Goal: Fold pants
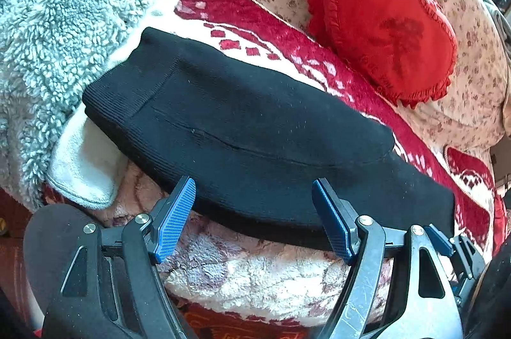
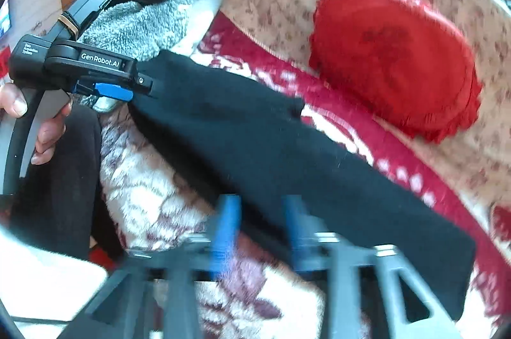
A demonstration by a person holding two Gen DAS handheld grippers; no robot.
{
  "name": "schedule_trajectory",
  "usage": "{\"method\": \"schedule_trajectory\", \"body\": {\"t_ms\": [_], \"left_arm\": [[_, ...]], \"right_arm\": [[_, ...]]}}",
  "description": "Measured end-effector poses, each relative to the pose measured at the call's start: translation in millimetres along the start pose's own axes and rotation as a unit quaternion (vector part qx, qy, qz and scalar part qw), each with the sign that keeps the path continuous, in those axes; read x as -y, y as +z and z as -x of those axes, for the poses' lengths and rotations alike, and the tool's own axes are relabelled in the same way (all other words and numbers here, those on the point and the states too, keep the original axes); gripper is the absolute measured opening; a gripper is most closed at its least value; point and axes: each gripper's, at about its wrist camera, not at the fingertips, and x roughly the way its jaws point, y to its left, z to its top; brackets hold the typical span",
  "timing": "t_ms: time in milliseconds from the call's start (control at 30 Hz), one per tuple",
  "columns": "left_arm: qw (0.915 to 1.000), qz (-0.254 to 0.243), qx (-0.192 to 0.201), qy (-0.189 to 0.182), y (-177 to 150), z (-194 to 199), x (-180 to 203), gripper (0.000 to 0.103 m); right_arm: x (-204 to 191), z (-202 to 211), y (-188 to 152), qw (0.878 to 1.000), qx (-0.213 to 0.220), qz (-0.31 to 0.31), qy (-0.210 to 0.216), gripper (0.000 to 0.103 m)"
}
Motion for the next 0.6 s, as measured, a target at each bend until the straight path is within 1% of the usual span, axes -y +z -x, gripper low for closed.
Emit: {"method": "schedule_trajectory", "body": {"t_ms": [67,133,200,233,267,300,333,367,433,533,600], "left_arm": [[1.0,-0.002,0.0,-0.001,0,1,2,0.076],[1.0,-0.003,-0.004,0.002,-1,0,1,0.076],[1.0,0.0,-0.007,0.0,0,0,-3,0.076],[1.0,0.003,-0.006,0.001,1,1,-5,0.076],[1.0,0.006,-0.003,0.003,1,3,-7,0.076],[0.9999,0.01,0.001,0.006,3,5,-11,0.076],[0.9998,0.019,0.006,0.01,5,8,-17,0.076],[0.9996,0.025,0.008,0.011,7,10,-19,0.076],[0.999,0.042,0.014,0.011,12,15,-29,0.076],[0.9984,0.047,0.025,0.017,14,21,-36,0.076],[0.9982,0.05,0.025,0.023,14,19,-37,0.076]], "right_arm": [[-3,-7,2,1.0,0.003,0.008,0.007,0.042],[-8,-18,3,1.0,-0.004,0.02,-0.001,0.042],[-13,-34,3,0.999,-0.016,0.04,0.004,0.04],[-17,-42,1,0.998,-0.024,0.052,0.002,0.036],[-19,-49,0,0.998,-0.03,0.062,-0.004,0.026],[-19,-53,1,0.998,-0.026,0.062,-0.011,0.011],[-16,-52,3,0.998,-0.021,0.051,-0.007,0.005],[-9,-49,9,0.999,-0.021,0.027,0.01,0.005],[-5,-35,14,1.0,-0.013,0.01,0.025,0.004],[-9,-14,13,0.999,-0.004,0.006,0.039,0.004],[-17,-15,6,0.998,-0.017,0.01,0.052,0.004]]}}
